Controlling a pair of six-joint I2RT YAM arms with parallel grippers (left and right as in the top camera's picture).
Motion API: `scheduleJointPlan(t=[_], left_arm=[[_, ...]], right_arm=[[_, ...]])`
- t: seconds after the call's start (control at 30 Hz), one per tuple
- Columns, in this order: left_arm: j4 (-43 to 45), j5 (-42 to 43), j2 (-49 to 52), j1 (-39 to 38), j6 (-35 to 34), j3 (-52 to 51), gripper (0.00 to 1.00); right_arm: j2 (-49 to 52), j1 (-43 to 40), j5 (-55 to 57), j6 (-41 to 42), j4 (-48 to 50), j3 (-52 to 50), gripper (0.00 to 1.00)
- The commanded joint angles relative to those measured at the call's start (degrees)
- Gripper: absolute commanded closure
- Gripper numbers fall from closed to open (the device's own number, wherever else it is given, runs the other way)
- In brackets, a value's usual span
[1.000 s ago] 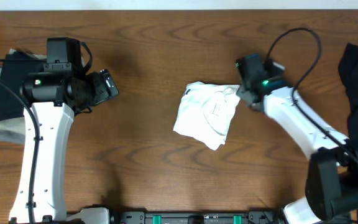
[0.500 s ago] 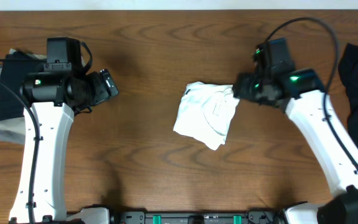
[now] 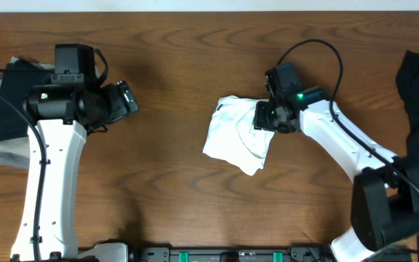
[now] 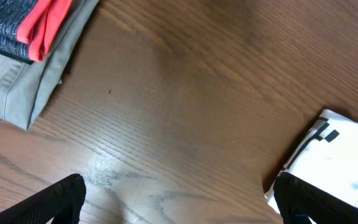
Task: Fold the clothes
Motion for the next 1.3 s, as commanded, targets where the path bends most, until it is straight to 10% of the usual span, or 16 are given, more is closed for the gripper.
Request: scheduleJointPlan(t=[0.0,0.27,0.63,1.27], left_arm=[[-0.3,-0.7,0.4,0.2,-0.1,-0.7,0.02],[-0.3,-0.7,0.4,0.2,-0.1,-0.7,0.02],[-0.3,-0.7,0.4,0.2,-0.1,-0.7,0.02],[-0.3,-0.7,0.4,0.2,-0.1,-0.7,0.02]], right_arm=[[2.1,0.3,1.6,-0.5,1.2,-0.1,0.55],[4.2,0.3,7.2,-0.3,3.5,0.0,0.81],[3.9,-0.2,13.5,-0.7,-4.7,2.7,0.88],[3.9,-1.7,15.7,-0.7,-26.0,9.5,0.76]])
